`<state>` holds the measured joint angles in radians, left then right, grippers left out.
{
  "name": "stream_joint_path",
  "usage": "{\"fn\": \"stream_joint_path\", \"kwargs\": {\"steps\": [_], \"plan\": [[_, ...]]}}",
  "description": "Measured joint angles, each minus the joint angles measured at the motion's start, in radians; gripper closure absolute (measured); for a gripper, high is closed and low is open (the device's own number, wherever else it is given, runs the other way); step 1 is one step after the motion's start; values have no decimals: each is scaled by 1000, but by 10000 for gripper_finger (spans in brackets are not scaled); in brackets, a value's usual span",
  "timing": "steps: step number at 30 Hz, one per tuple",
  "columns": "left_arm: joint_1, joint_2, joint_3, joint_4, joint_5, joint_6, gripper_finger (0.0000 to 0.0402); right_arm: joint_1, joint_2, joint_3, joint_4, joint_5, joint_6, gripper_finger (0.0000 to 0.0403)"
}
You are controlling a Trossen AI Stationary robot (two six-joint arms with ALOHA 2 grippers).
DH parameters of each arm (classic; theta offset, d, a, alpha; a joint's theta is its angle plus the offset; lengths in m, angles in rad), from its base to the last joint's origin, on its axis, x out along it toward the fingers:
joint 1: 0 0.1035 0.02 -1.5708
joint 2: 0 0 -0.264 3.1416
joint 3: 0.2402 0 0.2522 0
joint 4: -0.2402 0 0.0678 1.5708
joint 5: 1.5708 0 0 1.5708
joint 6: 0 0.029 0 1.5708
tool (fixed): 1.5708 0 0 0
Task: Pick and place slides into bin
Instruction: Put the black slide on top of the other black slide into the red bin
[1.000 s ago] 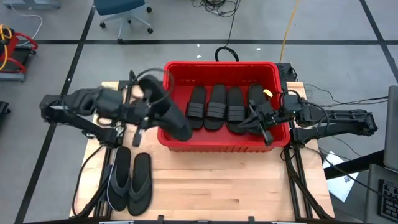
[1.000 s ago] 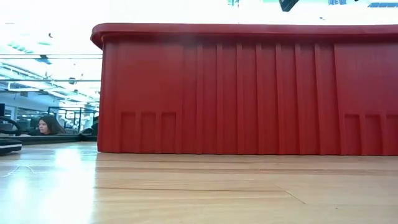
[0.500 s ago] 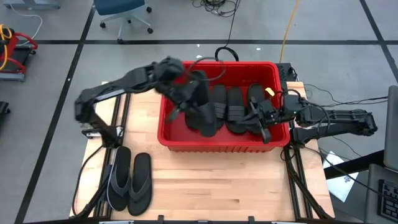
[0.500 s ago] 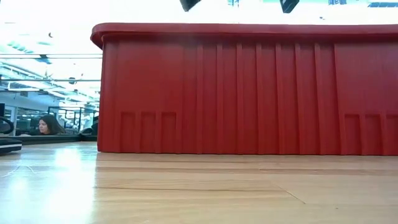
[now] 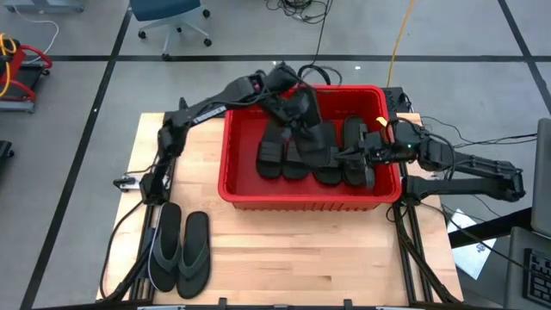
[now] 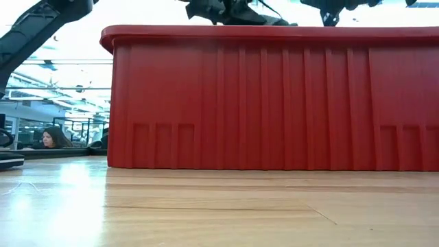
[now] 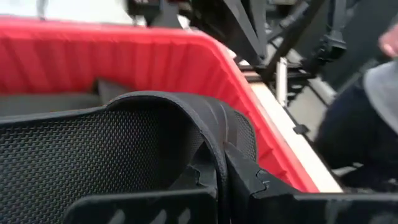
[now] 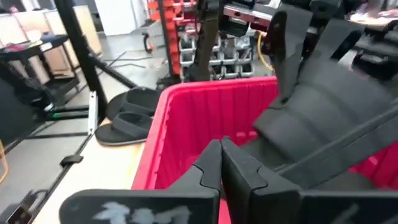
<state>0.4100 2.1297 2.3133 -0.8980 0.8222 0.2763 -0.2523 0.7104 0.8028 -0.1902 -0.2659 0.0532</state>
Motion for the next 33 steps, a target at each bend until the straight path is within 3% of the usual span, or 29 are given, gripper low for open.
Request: {"fn": "stream_joint_path", "kwargs": {"steps": [8, 16, 23, 28, 33], "plan": [[-8, 33, 1, -127, 9, 70, 401, -153, 60, 14, -45, -226, -22, 403], [-2, 31, 2, -220, 5, 139, 401, -213, 256, 211, -172, -253, -253, 397], [-3, 31, 2, -339, 5, 238, 401, -253, 450, 428, -394, -228, -450, 307], [-3, 31, 2, -348, 5, 269, 401, -244, 524, 474, -370, -228, -518, 234], [8, 31, 2, -348, 6, 270, 401, -208, 542, 477, -312, -140, -610, 202]]}}
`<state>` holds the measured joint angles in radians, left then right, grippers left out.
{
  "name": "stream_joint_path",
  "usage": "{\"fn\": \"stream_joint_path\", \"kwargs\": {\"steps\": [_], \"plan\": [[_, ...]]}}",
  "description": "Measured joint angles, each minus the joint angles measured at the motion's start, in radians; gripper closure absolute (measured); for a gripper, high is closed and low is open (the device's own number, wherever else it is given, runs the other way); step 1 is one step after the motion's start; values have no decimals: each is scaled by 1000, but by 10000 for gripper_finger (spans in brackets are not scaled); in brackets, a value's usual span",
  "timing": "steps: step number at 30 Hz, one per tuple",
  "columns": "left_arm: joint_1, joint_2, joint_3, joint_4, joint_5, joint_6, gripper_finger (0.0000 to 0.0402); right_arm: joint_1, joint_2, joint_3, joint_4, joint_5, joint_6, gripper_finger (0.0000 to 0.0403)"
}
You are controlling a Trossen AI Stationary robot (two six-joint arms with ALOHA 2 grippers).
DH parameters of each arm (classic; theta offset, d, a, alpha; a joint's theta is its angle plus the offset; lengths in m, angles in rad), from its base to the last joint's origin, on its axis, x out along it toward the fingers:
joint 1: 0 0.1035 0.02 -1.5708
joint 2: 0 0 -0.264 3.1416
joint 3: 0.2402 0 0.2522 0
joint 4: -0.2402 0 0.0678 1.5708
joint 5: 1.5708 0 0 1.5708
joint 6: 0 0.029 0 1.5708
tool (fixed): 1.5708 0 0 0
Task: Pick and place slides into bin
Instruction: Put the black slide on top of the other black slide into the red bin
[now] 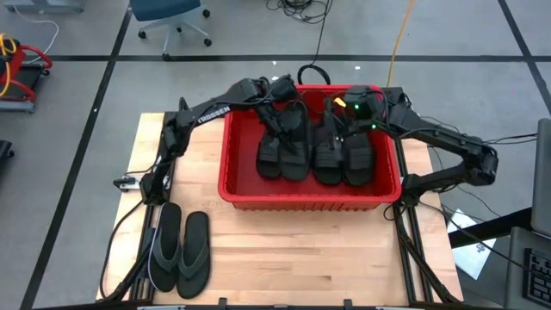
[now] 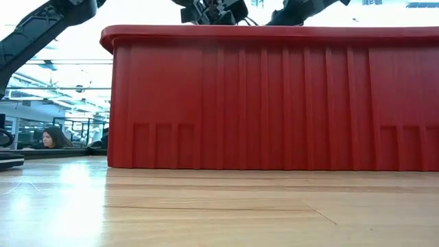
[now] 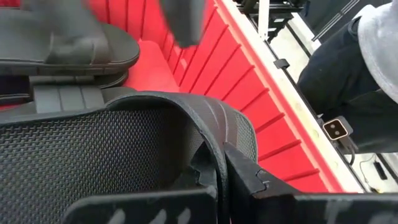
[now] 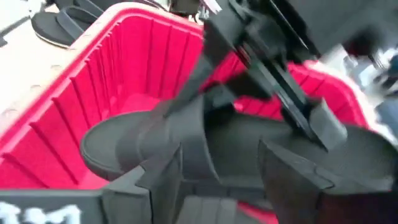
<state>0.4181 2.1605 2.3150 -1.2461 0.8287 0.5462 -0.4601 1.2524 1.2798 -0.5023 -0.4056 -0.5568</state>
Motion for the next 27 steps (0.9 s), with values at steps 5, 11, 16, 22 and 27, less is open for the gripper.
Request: {"fn": "stream_joint_path", "kwargs": {"steps": [5, 11, 16, 22, 27], "plan": [[1, 0, 0, 6, 10, 8, 401, 8, 27, 0, 13, -66, -31, 212], [1, 0, -1, 1, 34, 9, 400, 9, 71, 0, 7, -70, -33, 235], [-2, 0, -2, -3, 34, 6, 400, 7, 103, 0, 13, -76, -32, 233], [-4, 0, -3, -11, 33, 6, 400, 9, 134, 1, 26, -81, -8, 236], [-6, 0, -3, -10, 28, 14, 400, 10, 135, -1, 63, -97, -11, 243]]}}
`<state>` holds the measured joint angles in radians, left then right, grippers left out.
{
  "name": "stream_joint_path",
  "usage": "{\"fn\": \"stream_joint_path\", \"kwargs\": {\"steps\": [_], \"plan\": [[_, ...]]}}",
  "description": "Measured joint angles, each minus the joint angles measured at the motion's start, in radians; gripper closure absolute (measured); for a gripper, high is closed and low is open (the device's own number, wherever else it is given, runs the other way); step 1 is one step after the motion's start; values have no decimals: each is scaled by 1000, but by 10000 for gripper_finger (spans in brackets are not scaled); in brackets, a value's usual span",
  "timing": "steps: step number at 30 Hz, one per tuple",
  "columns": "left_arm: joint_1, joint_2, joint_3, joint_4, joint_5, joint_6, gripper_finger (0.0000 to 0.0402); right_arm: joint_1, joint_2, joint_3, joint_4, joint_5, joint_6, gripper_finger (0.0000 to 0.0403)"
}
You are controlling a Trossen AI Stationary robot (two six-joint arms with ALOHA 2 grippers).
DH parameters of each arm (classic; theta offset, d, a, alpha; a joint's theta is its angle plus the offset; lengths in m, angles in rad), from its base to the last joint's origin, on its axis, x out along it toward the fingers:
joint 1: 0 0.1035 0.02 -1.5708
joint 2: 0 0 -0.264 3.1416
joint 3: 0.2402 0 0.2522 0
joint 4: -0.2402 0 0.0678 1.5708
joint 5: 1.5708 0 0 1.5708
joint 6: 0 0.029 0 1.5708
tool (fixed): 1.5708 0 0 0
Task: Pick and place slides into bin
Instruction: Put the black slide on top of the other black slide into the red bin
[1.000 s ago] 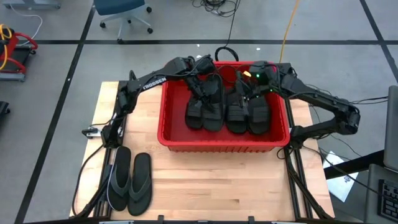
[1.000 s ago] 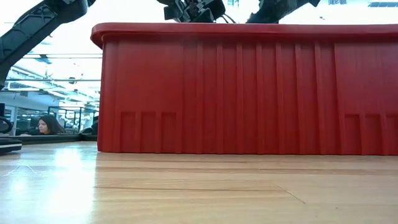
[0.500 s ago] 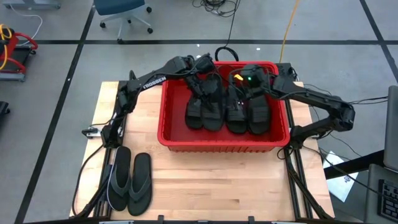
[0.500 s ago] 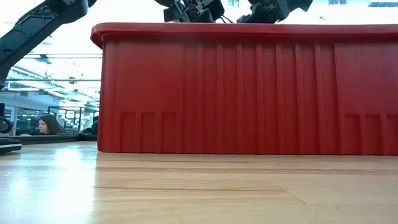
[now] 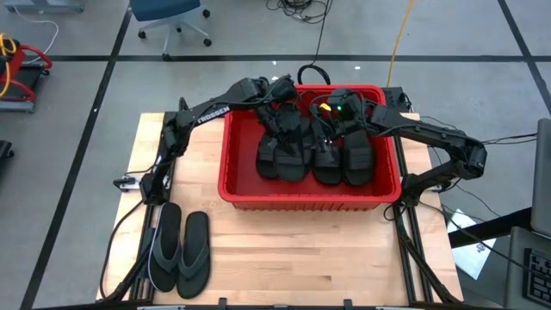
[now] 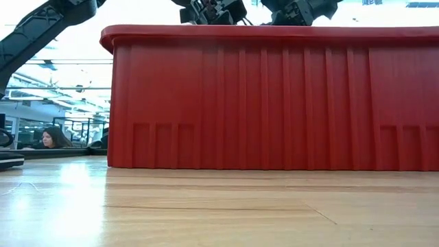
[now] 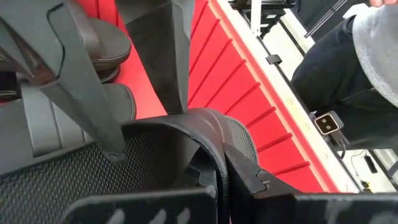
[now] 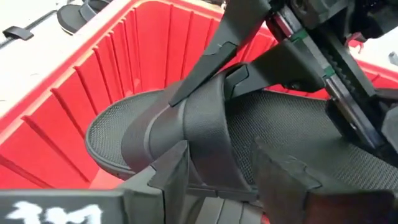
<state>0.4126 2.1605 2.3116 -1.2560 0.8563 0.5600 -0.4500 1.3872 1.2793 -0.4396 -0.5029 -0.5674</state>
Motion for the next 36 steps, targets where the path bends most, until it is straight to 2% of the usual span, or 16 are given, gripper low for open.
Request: {"fn": "stream_joint_path", "kwargs": {"steps": [8, 13, 18, 22, 27, 36], "plan": [[-3, -1, -1, -8, -15, 14, 400, 18, 1, -1, 1, -19, -18, 262], [-5, -3, -20, -2, -16, 22, 401, 21, 3, 14, 2, -92, -52, 266], [-8, -3, -23, 32, -91, 9, 401, 27, 3, 21, 8, -123, -48, 266], [5, -2, -23, 35, -113, -17, 401, 29, 3, 21, -19, -156, -32, 266], [3, -2, -23, 24, -99, -56, 401, 28, 3, 19, -91, -107, -69, 266], [-24, -2, -24, 23, -100, -100, 401, 47, -9, 19, -71, 26, -84, 266]]}}
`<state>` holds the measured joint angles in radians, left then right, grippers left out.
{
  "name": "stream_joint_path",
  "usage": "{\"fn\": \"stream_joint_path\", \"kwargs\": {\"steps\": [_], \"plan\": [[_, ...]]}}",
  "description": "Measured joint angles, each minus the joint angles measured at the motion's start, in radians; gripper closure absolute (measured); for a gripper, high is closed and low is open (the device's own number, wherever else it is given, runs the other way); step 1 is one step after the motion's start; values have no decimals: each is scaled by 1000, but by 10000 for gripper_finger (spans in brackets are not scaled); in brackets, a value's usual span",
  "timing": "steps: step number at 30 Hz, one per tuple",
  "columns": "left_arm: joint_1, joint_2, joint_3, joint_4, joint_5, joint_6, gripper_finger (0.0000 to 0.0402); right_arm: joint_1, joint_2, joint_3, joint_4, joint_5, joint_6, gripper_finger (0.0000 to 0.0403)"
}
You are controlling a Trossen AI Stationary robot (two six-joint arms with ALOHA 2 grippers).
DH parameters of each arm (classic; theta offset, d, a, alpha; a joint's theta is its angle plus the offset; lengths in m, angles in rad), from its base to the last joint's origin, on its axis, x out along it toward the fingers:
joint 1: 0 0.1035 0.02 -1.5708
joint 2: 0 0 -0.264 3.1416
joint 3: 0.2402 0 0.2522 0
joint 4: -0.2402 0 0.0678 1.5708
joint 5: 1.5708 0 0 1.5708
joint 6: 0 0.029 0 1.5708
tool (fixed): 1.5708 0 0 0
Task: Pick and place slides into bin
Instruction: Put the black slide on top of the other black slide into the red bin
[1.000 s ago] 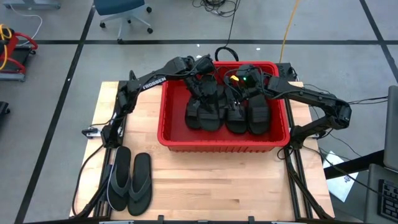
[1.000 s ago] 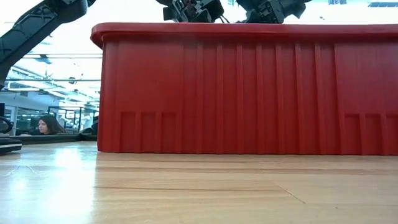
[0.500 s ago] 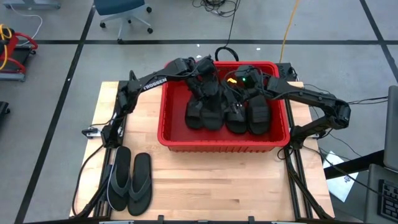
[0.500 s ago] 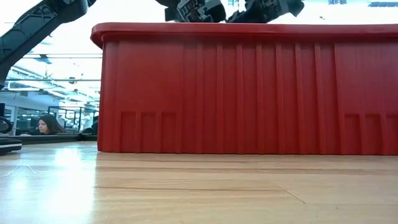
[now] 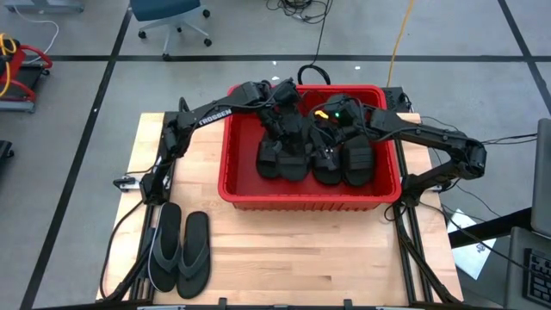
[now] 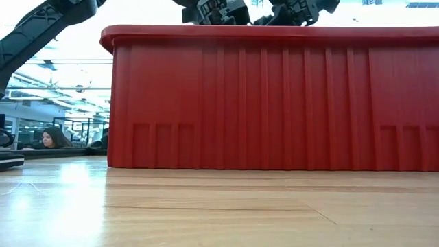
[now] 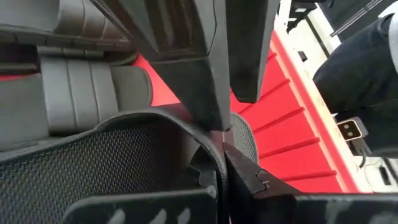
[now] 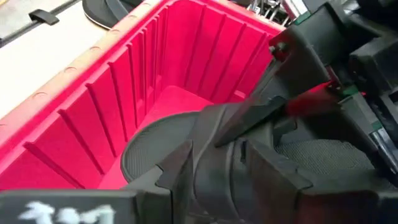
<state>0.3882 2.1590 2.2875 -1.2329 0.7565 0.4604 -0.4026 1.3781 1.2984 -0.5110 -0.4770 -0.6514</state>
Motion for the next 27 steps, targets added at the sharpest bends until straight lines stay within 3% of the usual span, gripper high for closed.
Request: {"fn": "stream_joint_path", "kwargs": {"steps": [12, 18, 22, 27], "plan": [[1, 2, -1, -55, 20, -1, 401, 16, 0, 0, 0, 124, 27, 266], [-5, 2, -1, -84, 28, 36, 400, -1, 1, 0, -125, 163, 22, 259], [-4, 2, -1, -83, 24, 39, 400, -3, 1, 0, -140, 120, -27, 232], [-1, 2, -1, -61, 27, 51, 400, -2, -26, 2, -5, 113, 8, 176]]}}
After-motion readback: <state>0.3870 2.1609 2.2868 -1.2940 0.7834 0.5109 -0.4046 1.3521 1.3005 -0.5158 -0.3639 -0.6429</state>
